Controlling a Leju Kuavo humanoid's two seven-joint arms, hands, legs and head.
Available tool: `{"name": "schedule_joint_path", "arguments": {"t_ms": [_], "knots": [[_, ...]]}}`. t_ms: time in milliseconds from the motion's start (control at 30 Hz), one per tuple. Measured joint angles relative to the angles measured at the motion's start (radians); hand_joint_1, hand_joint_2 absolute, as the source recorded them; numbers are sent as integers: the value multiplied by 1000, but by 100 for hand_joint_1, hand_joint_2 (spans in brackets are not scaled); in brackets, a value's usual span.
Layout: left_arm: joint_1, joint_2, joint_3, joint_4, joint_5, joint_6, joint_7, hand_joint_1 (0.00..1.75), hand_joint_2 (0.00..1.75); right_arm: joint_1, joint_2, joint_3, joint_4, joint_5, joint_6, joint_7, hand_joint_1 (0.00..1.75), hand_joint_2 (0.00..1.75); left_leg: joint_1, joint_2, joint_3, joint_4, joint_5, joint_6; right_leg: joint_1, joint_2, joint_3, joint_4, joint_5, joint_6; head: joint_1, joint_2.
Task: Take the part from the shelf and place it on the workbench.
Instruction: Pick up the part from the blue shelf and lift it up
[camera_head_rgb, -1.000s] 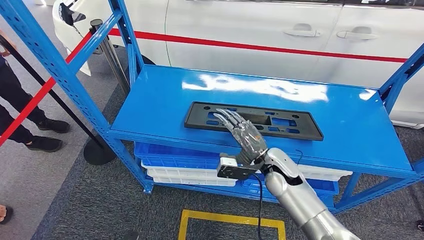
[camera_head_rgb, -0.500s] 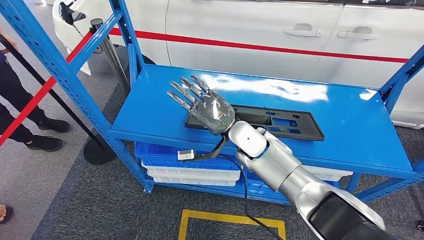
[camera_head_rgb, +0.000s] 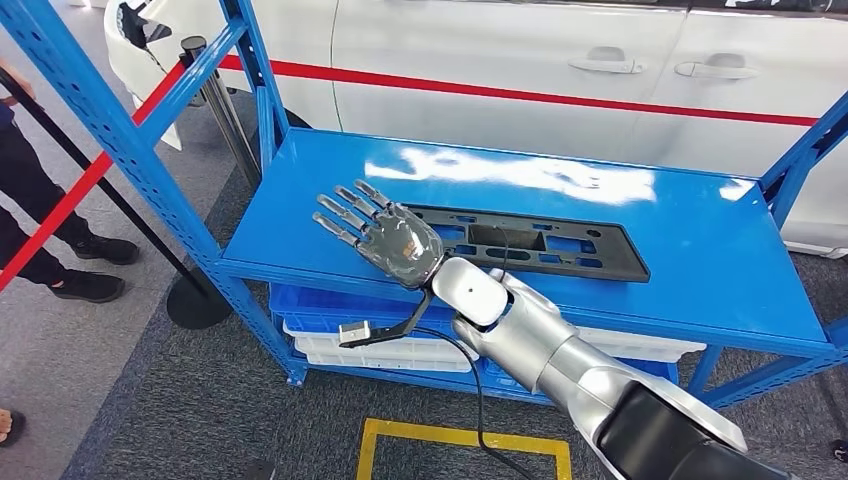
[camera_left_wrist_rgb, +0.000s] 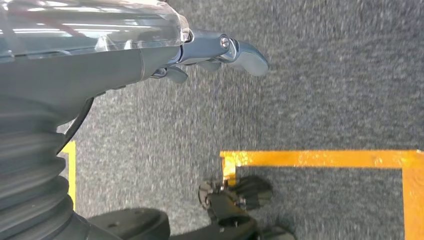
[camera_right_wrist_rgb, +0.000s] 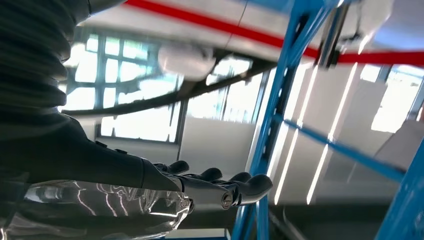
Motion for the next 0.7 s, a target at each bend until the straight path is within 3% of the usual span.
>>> {"name": "schedule_joint_path", "arguments": {"t_ms": [133, 267, 700], "knots": [[5, 0, 1, 0, 5, -28, 1, 0, 175, 1, 14, -4, 41, -145, 101, -34, 0, 175, 0, 0, 0, 0, 0, 0, 0, 0, 0, 0, 0, 0, 0, 0], [6, 0, 1, 0, -1, -43, 2, 0, 175, 4, 17, -7, 93, -176, 134, -47, 0, 175, 0, 0, 0, 0, 0, 0, 0, 0, 0, 0, 0, 0, 0, 0], [7, -1, 1, 0, -13, -55, 11, 0, 175, -3, 93, -7, 260, -163, 99, -47, 0, 175, 0, 0, 0, 0, 0, 0, 0, 0, -1, 0, 0, 0, 0, 0]]}}
